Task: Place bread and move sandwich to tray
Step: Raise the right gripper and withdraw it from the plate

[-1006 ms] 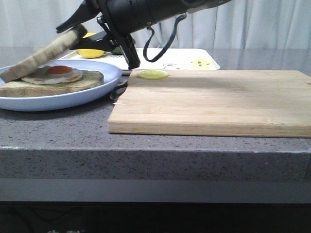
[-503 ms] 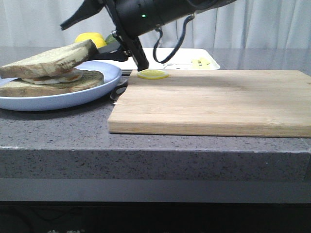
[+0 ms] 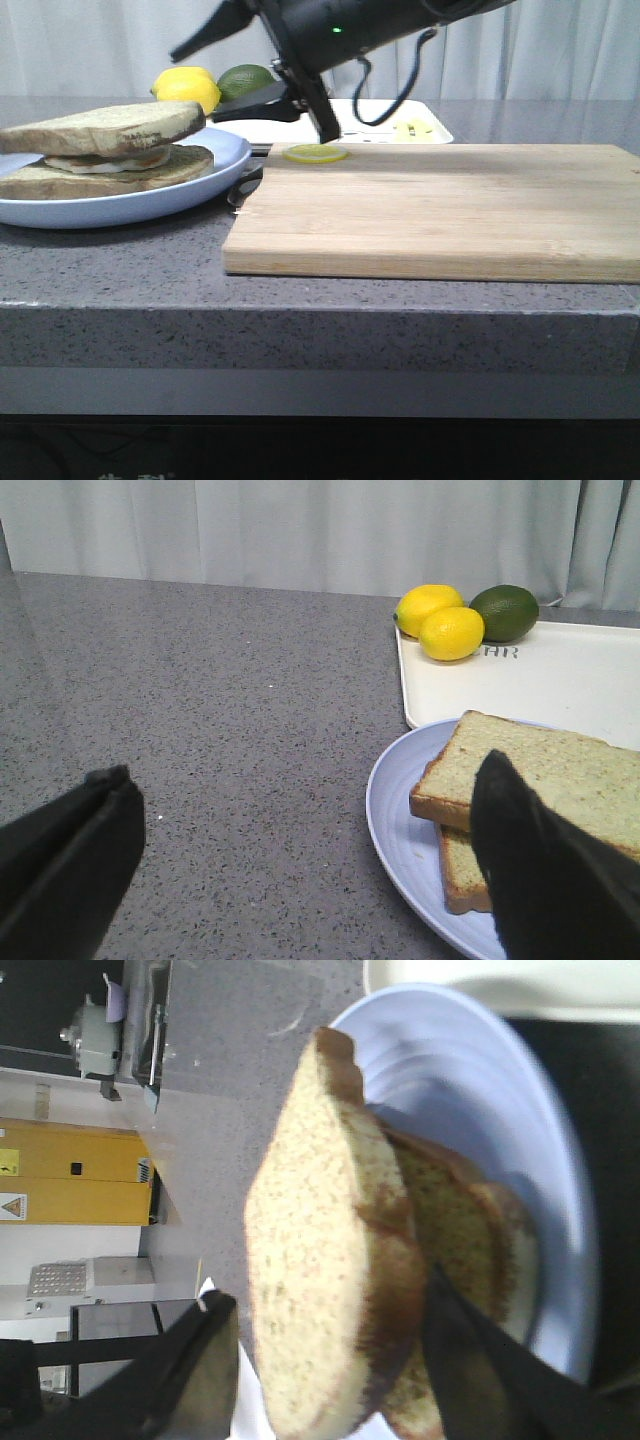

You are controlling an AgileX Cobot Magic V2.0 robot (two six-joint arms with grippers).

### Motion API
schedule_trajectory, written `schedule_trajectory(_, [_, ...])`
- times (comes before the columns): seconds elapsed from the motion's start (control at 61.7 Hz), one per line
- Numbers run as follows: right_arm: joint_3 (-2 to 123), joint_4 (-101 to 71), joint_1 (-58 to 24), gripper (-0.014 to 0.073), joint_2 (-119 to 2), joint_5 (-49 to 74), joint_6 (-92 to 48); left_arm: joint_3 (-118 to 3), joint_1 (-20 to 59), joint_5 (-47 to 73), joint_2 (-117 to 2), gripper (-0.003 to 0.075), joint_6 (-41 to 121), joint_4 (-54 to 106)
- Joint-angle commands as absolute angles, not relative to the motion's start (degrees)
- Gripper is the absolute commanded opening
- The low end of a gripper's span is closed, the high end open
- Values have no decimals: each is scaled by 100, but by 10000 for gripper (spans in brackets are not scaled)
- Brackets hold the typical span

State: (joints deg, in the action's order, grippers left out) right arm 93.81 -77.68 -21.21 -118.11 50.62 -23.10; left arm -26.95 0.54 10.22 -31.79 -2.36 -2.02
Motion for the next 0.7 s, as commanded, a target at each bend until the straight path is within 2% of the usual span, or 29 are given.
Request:
schedule_trajectory(0.0, [9575,-7683,-1959,388,-11291,5356,-2138,-2895,64,539,-3227,638,-300,-142])
schedule_trajectory(0.13, [9575,-7148,-1788,386,-11111,5566,-2003,-2895,64,539,-3227,638,-300,-142])
schedule_trajectory(0.178, [9575,-7021,-1719,360,-11054,5724,-2003,-2895,64,539,-3227,638,-300,-142])
schedule_trajectory(0.243, [9575,-6964,-1586,276,-10915,5969,-2009,-2895,64,539,-3227,638,-300,-142])
schedule_trajectory(0.357, [9575,-6958,-1273,66,-10634,6295,-2052,-2895,64,539,-3227,638,-300,-142])
schedule_trajectory(0.454, [9575,-6896,-993,-74,-10362,6416,-2163,-2895,64,539,-3227,638,-300,-142])
schedule_trajectory(0.584, [9575,-6373,-457,-62,-9996,6542,-2163,-2895,64,539,-3227,638,-300,-142])
schedule_trajectory(0.681, [9575,-5085,-116,-62,-9642,6587,-1906,-2895,64,539,-3227,638,-300,-142])
